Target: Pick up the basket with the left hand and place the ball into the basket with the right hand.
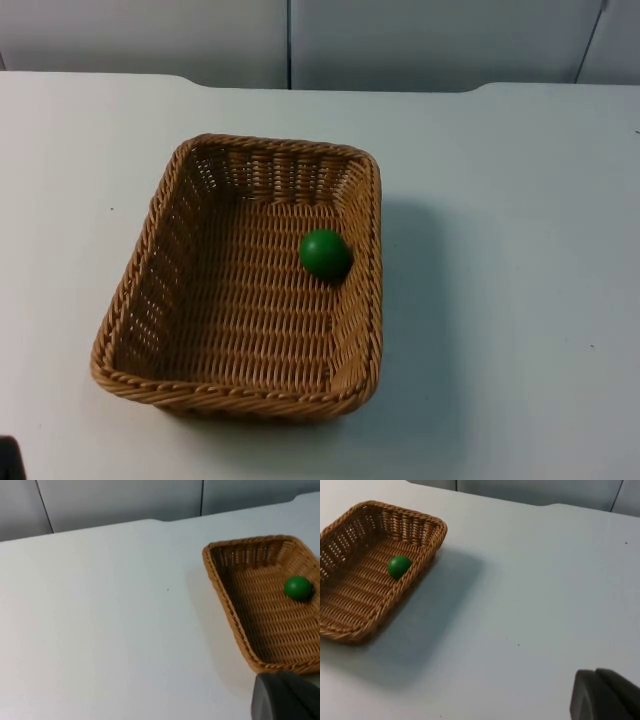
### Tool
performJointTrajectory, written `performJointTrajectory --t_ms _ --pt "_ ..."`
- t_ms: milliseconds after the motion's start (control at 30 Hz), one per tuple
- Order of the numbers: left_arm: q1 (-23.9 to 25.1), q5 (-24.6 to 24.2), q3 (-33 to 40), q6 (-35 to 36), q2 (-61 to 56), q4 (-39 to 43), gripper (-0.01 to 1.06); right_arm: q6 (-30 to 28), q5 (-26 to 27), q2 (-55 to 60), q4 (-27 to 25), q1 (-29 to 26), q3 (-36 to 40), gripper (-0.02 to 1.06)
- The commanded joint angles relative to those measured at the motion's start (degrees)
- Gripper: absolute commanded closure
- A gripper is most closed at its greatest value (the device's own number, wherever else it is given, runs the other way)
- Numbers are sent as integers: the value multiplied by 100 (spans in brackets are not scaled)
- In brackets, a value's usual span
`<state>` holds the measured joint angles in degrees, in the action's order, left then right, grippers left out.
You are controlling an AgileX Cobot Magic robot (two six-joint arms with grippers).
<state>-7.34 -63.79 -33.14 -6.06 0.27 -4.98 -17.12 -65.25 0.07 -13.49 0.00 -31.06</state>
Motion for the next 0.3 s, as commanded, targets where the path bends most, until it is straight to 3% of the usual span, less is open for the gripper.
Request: performJointTrajectory --t_ms 0,267 --pt "-41 187 353 -101 -27 -129 105 -69 -16 -7 26 1 17 105" --pt "-41 187 367 -126 -27 -163 105 54 188 -7 -10 1 161 105"
